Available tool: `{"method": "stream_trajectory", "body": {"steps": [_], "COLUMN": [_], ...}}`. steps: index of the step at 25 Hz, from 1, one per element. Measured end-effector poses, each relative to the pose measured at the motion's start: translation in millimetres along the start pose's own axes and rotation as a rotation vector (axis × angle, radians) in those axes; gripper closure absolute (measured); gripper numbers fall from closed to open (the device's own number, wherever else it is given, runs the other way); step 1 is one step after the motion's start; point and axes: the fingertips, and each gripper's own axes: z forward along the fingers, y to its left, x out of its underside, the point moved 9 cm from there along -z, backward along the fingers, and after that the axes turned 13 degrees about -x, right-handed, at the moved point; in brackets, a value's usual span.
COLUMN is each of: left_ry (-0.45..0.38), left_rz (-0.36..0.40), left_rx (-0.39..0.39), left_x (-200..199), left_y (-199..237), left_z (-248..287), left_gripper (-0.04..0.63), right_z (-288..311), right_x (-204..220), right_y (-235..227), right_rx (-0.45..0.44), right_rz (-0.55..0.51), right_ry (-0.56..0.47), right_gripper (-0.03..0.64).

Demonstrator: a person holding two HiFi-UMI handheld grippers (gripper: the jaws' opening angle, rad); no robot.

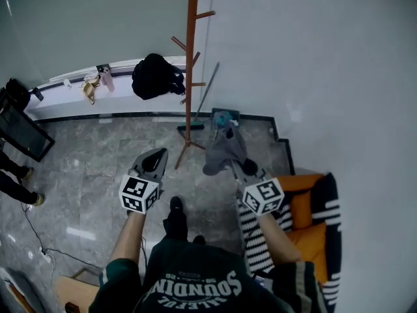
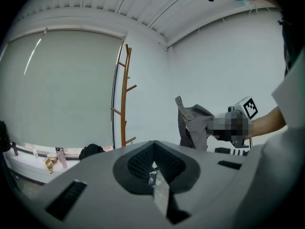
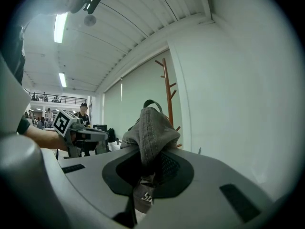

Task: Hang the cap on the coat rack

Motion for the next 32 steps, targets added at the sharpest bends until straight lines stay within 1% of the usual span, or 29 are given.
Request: {"method": "stream_trajectory", "body": {"steps": [4, 9, 17, 21, 26, 32], "left_ry": [-0.023, -0.038, -0.065, -0.062, -0.064, -0.064], "left_rz": [0.007, 0.021, 0.057, 0.06, 0.055, 0.055], "left_rx": [0.021, 0.066, 0.148, 0.181, 0.197, 0.201], "left_x": [-2, -36, -63, -67, -68, -73], "left_y": [11, 56, 103, 116, 120, 123], "left_z": [23, 87, 147, 170, 186, 204], "left_gripper": [0.595, 0.595, 0.595, 0.595, 0.595, 0.595], "right_z": [17, 79, 140, 153, 157, 163], "right_x": [-3, -37, -71, -79, -80, -87], "right_y": [-12, -50, -81, -91, -101, -117], "right_rx": [0.008, 0.023, 0.064, 0.098, 0.118, 0.106], "right_rz": [-0.012, -0.015, -0.035, -0.022, -0.016, -0.029], "right_ry": [-0.016, -0.016, -0.048, -0.062, -0.06, -0.067], "right_gripper": [0.592, 0.592, 0.592, 0.592, 0.592, 0.592]}}
